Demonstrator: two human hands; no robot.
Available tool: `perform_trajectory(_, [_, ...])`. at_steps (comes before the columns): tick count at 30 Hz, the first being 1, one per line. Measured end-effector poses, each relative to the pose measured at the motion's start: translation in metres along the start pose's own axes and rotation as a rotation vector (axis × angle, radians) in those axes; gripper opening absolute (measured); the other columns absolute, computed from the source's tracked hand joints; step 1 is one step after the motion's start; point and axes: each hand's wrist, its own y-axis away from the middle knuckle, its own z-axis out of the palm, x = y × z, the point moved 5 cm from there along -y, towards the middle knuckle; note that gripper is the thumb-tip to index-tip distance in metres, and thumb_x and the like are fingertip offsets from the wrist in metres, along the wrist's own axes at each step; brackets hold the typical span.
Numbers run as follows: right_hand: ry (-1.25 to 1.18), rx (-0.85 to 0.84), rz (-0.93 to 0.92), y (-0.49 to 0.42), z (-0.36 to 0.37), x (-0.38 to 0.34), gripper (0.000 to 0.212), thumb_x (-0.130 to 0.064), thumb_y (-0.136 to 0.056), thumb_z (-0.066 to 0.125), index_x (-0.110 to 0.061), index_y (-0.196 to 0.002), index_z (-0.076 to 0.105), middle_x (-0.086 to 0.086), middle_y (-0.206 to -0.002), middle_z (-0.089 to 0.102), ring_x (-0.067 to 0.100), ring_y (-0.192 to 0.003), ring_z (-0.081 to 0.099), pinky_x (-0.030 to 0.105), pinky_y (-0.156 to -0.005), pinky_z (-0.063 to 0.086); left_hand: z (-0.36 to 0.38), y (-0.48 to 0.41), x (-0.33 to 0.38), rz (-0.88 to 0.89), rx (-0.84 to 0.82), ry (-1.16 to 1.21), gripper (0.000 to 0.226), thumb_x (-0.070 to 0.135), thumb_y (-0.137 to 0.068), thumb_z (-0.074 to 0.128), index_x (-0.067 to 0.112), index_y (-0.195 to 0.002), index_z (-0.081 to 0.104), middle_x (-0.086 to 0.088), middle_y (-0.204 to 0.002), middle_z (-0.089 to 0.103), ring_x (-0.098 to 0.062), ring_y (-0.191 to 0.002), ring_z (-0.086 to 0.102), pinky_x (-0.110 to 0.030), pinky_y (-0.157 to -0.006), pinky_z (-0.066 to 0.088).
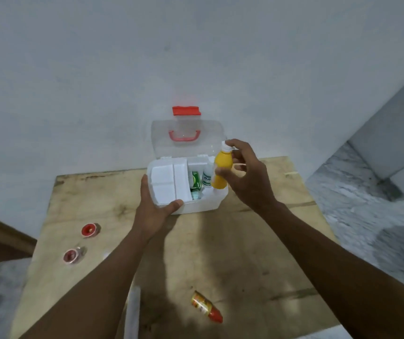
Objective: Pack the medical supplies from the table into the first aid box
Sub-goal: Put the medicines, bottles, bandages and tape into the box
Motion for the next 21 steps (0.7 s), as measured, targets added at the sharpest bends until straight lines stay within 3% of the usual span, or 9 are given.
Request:
perform_trajectory(3, [0.010, -0.015, -0.049, -0.002, 0.016, 0.018, 0.055, -0.019, -0.077, 0.080, -0.017, -0.125, 0.055, -0.007, -0.107, 0.065, 0.014, -0.090, 0.064, 0.033, -0.078, 0.058, 0.002, -0.002, -0.001, 0.028, -0.004, 0.015, 0.098, 0.037, -0.066, 0.087, 0.036, -0.143, 0.027, 0.016, -0.128, 0.053, -0.011, -0.113, 0.055, -0.047, -0.094, 0.052])
perform_trajectory(9, [0.050, -0.122, -0.071, -0.006, 0.043, 0.054, 0.053, -0.018, -0.077, 0.081, -0.032, -0.117, 0.049, -0.017, -0.103, 0.061, 0.004, -0.087, 0.062, 0.032, -0.076, 0.057, 0.001, -0.002, -0.002, -0.003, 0.001, 0.034, 0.106, 0.044, -0.063, 0.086, 0.036, -0.148, 0.022, 0.015, -0.131, 0.053, -0.015, -0.118, 0.056, -0.049, -0.093, 0.054])
perform_trajectory(14, [0.124, -0.155, -0.116, -0.011, 0.053, 0.080, 0.046, -0.016, -0.073, 0.082, -0.016, -0.115, 0.061, 0.002, -0.105, 0.069, 0.021, -0.089, 0.064, 0.036, -0.074, 0.054, 0.002, -0.003, 0.003, 0.016, 0.015, 0.037, 0.097, 0.035, -0.068, 0.086, 0.030, -0.145, 0.028, 0.014, -0.130, 0.054, -0.011, -0.119, 0.056, -0.046, -0.092, 0.055])
perform_trajectory(18, [0.159, -0.160, -0.136, -0.008, 0.060, 0.089, 0.041, -0.007, -0.067, 0.083, -0.008, -0.104, 0.065, 0.006, -0.095, 0.068, 0.028, -0.083, 0.060, 0.036, -0.070, 0.049, 0.005, -0.002, 0.005, 0.039, 0.015, 0.043, 0.088, 0.019, -0.074, 0.085, 0.023, -0.143, 0.032, 0.011, -0.130, 0.054, -0.006, -0.119, 0.055, -0.038, -0.092, 0.056])
perform_trajectory(21, [0.171, -0.172, -0.105, -0.010, 0.061, 0.091, 0.037, -0.003, -0.064, 0.081, -0.007, -0.098, 0.066, 0.008, -0.091, 0.066, 0.032, -0.083, 0.056, 0.035, -0.072, 0.046, 0.006, -0.004, 0.005, 0.050, 0.019, 0.038, 0.088, 0.020, -0.074, 0.084, 0.021, -0.144, 0.031, 0.012, -0.130, 0.053, -0.003, -0.119, 0.054, -0.031, -0.091, 0.056])
